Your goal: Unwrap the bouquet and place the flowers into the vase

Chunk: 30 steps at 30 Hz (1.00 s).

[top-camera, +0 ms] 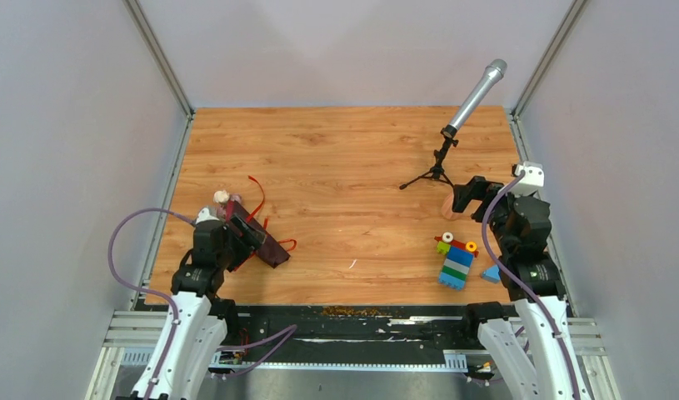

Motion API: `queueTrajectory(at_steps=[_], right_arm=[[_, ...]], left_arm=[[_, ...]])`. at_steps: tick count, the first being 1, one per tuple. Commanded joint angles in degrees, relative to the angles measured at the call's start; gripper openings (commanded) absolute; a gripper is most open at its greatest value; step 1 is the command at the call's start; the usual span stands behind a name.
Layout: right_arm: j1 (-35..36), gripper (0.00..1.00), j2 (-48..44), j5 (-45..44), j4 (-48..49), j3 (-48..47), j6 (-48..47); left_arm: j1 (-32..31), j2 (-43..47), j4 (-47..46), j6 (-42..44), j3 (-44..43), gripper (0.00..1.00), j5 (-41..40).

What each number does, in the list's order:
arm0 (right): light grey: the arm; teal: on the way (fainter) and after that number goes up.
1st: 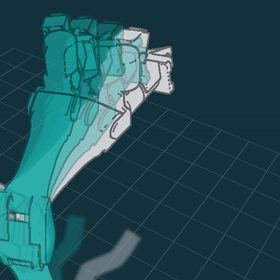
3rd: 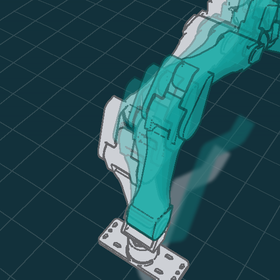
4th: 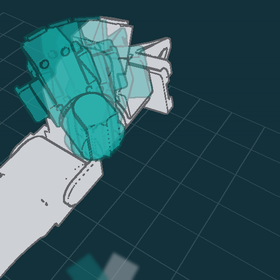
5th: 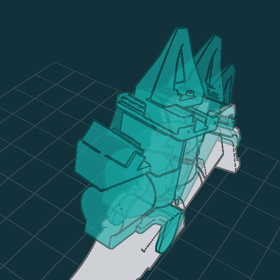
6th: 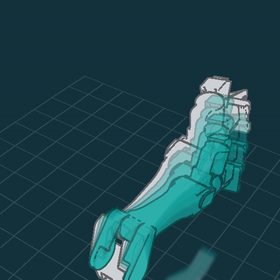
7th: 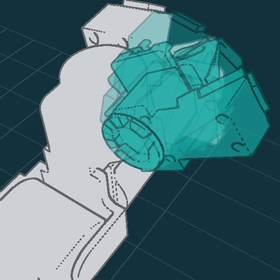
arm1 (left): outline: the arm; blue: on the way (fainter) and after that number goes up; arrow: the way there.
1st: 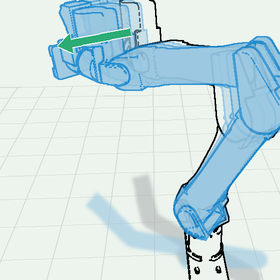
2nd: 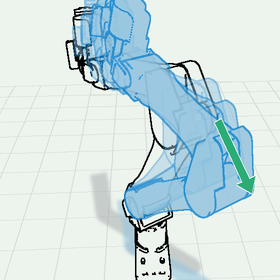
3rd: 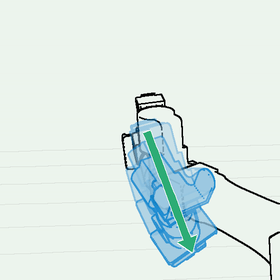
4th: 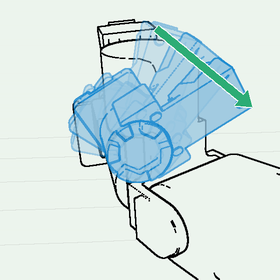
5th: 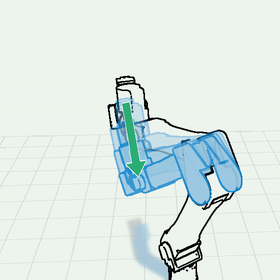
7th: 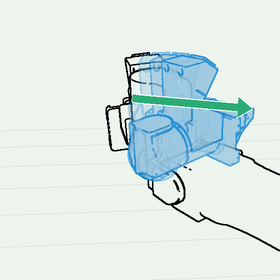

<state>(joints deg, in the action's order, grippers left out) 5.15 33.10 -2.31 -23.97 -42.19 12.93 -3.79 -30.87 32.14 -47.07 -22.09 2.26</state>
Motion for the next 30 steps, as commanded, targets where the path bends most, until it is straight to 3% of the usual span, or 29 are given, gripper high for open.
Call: queueTrajectory(at_steps=[1,13,23,30], right_arm=[[-0.15,1.0,0.54,1.36,1.44,-0.87,-0.66],[-0.14,1.0,0.8,3.61,1.84,-0.78,-0.71],[-0.16,1.0,1.68,4.83,2.42,-0.7,-0.68],[-0.15,1.0,2.23,6.01,3.02,-0.46,-0.8]], left_arm=[[-0.08,0.56,-8.74,-7.11,3.74,0.85,2.59],[-0.23,1.95,-8.53,-10.46,9.42,0.8,5.26],[-0.17,-0.42,-14.14,-11.1,11.92,0.62,6.58],[-0.17,-3.74,-19.83,-10.95,14.44,0.55,7.21]])
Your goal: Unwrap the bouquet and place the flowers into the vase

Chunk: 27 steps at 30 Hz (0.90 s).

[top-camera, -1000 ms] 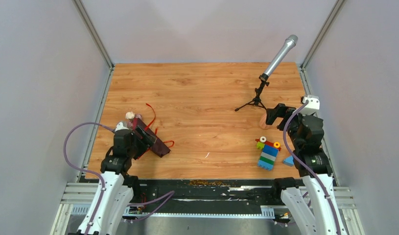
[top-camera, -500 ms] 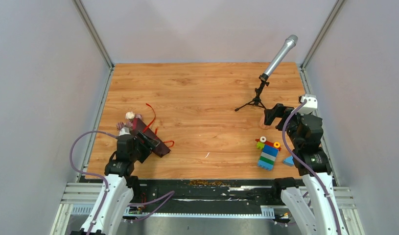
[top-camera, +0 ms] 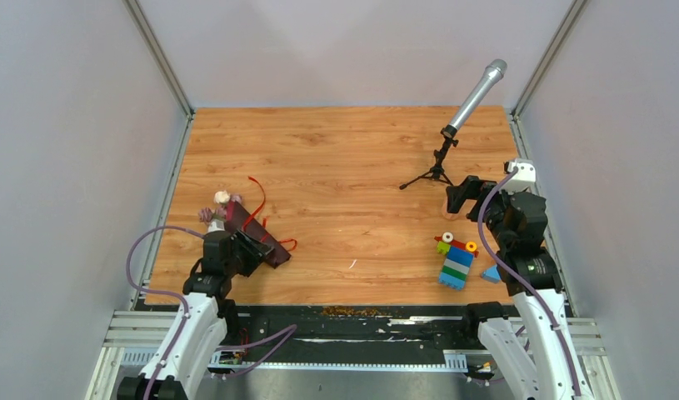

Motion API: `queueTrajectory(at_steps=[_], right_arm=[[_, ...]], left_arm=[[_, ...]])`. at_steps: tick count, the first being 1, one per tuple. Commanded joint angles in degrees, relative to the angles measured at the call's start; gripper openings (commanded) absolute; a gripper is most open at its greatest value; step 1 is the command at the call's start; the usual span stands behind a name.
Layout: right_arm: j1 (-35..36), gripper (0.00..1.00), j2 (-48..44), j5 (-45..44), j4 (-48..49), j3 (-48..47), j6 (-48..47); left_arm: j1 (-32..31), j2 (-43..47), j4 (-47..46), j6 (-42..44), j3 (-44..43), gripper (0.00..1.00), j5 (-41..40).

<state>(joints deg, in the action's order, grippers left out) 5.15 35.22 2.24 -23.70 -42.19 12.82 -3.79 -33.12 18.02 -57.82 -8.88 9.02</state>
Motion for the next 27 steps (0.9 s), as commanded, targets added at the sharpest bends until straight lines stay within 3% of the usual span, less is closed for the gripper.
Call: queueTrajectory(at_steps=[1,6,12,16,19,21,27], right_arm=[[-0.18,1.0,0.2,1.65,2.93,-0.3,-0.69],[-0.14,1.0,0.55,3.94,3.18,-0.81,-1.16],[-0.14,1.0,1.34,8.64,3.13,-1.81,-0.99],[-0.15,1.0,3.71,19.98,5.81,-2.26,2.11],[0.27,1.0,6.85,33.21,13.72,-0.39,9.26],[2.72,1.0,8.97,37.58,20.28,1.37,14.19],[23.92,1.0,16.85,28.02,28.43,-0.5,16.09]], left_arm=[[-0.19,-1.84,-7.08,-0.16,1.55,0.51,0.6],[-0.18,-1.84,-15.56,1.83,1.61,0.32,4.19],[-0.17,-0.98,-24.93,6.71,-1.7,0.0,12.5],[-0.17,-0.42,-34.86,6.74,-3.04,0.0,20.49],[-0.17,0.02,-47.75,3.3,-3.11,0.0,28.73],[-0.16,0.43,-54.5,0.19,-3.19,0.0,31.66],[-0.21,2.34,-59.28,-2.61,-6.61,0.0,39.61]])
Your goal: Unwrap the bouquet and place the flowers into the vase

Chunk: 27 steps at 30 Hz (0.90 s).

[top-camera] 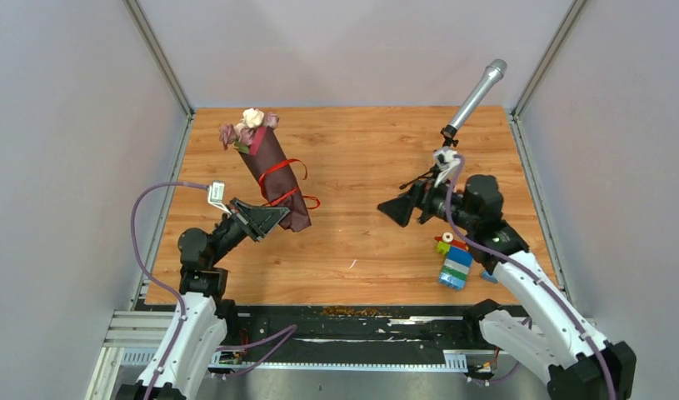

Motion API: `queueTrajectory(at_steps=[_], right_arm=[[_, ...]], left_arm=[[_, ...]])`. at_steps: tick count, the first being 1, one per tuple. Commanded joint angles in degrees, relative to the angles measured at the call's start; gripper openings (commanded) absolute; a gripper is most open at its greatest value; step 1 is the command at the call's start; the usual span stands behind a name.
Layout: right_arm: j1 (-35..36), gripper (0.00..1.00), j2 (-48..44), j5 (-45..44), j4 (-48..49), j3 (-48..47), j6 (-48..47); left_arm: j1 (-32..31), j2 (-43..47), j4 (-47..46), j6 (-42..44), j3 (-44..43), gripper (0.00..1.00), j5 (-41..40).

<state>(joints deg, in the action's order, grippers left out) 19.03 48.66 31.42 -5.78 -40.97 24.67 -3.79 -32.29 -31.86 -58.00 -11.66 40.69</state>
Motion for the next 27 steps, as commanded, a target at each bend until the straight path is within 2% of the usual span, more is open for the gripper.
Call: queueTrajectory(at_steps=[1,6,13,24,27], right_arm=[[12.78,1.0,5.01,-1.6,13.6,-1.78,5.55],[22.13,0.96,14.83,-0.89,30.11,-2.96,12.59],[28.18,0.78,24.97,0.53,40.56,-7.73,16.93],[30.47,0.56,25.05,-2.26,42.08,-7.29,16.84],[30.95,0.56,23.76,-5.84,39.61,-6.67,15.59]], left_arm=[[-0.2,1.91,-9.45,-2.57,-4.27,0.0,8.79],[-0.3,3.46,-9.5,-4.18,-5.76,0.0,11.8],[-0.47,4.34,-10.07,-5.94,-6.41,0.0,13.07],[-0.52,4.16,-10.07,-6.74,-6.3,0.0,11.94],[-0.52,4.09,-10.09,-7.27,-6.27,0.0,11.46]])
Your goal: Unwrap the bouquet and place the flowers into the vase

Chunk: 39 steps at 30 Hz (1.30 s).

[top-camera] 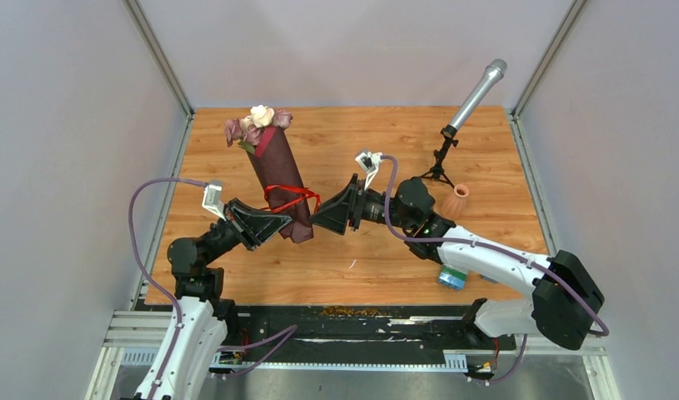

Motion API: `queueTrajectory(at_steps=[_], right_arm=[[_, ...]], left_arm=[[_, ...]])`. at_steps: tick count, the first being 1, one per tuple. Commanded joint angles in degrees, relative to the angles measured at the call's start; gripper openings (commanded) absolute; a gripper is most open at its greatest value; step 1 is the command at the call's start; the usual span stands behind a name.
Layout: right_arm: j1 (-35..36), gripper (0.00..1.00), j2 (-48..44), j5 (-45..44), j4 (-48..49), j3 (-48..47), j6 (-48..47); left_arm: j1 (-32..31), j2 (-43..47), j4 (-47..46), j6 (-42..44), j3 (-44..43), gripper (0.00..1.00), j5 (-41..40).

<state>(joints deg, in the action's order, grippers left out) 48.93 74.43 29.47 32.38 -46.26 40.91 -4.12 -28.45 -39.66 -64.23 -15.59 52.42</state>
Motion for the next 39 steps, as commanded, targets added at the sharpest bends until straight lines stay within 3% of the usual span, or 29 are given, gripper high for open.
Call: queueTrajectory(at_steps=[1,5,8,13,20,34,37,39], right_arm=[[1.01,0.59,-3.12,-6.19,-0.03,-0.9,-1.47],[0.8,0.67,-8.15,-15.74,-8.04,0.82,-4.6],[0.48,0.75,-11.45,-18.07,-7.96,3.81,-8.35],[0.5,0.74,-14.35,-18.12,-3.65,11.35,-18.77],[2.53,0.66,-10.59,-16.23,10.1,17.7,-21.13],[6.33,0.53,11.0,-21.91,23.68,7.53,-25.45],[6.23,0.42,14.39,-25.96,25.89,6.67,-28.58],[5.98,0.23,15.11,-27.88,24.91,6.27,-30.36]], left_arm=[[-0.22,0.24,-2.27,-1.35,-2.41,0.0,-0.38],[-0.19,0.15,1.39,-0.78,-3.64,0.0,-1.24],[-0.19,-0.19,7.74,1.27,-5.97,0.0,-2.06],[-0.2,-1.43,11.29,-0.79,-8.95,0.0,-0.93],[-0.25,-1.19,20.46,-0.21,-12.37,0.0,-0.66],[-0.23,-1.17,19.24,-5.51,-12.36,0.0,-0.81],[-0.23,-1.23,18.65,-6.34,-11.98,0.0,-1.01],[-0.27,-1.31,17.38,-7.2,-11.75,0.0,-1.01]])
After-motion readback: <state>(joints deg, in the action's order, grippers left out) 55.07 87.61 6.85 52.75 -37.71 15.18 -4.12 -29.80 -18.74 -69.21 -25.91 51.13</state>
